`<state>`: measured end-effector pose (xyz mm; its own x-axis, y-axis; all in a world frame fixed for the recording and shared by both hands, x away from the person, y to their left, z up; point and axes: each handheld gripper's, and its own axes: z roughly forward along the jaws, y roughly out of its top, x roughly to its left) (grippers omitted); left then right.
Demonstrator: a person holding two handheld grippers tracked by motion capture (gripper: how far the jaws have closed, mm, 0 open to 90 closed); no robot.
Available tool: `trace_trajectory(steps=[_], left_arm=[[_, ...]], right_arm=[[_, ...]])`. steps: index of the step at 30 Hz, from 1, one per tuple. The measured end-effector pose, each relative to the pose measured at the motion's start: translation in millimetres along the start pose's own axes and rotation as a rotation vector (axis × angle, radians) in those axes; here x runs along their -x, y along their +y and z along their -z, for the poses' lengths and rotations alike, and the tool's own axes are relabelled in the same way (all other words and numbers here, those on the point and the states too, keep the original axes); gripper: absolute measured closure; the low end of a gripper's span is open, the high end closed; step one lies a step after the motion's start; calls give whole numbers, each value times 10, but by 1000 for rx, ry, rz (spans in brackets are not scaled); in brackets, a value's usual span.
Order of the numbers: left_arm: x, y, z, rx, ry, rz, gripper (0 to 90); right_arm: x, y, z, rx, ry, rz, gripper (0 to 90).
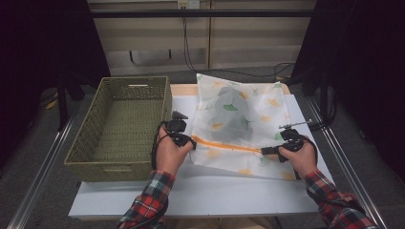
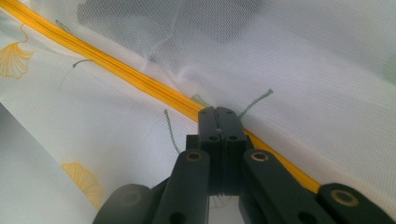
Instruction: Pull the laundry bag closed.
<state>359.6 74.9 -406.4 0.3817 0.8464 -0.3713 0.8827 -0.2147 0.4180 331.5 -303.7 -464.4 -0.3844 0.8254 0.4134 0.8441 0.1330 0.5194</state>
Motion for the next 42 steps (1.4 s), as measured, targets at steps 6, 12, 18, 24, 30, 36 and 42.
trace_trajectory(steps=[6, 12, 18, 24, 30, 36, 42], left_arm=[[10, 0, 4, 4, -1, 0, 897], [15, -6, 10, 4, -5, 10, 896], [10, -9, 5, 6, -13, 14, 897], [-7, -11, 15, 3, -17, 12, 896], [-1, -11, 14, 3, -8, 8, 897], [-2, -10, 16, 6, -7, 17, 897], [-3, -9, 19, 5, -9, 17, 897]], right_arm=[[9, -10, 15, 5, -4, -7, 900], [5, -13, 23, 4, -8, 2, 900], [39, -35, 56, 5, -13, -5, 900], [44, -32, 62, 5, -20, 0, 900], [53, -43, 73, 5, -20, -2, 900], [60, -41, 93, 5, -32, 1, 900], [87, -66, 118, 10, -30, -10, 900]])
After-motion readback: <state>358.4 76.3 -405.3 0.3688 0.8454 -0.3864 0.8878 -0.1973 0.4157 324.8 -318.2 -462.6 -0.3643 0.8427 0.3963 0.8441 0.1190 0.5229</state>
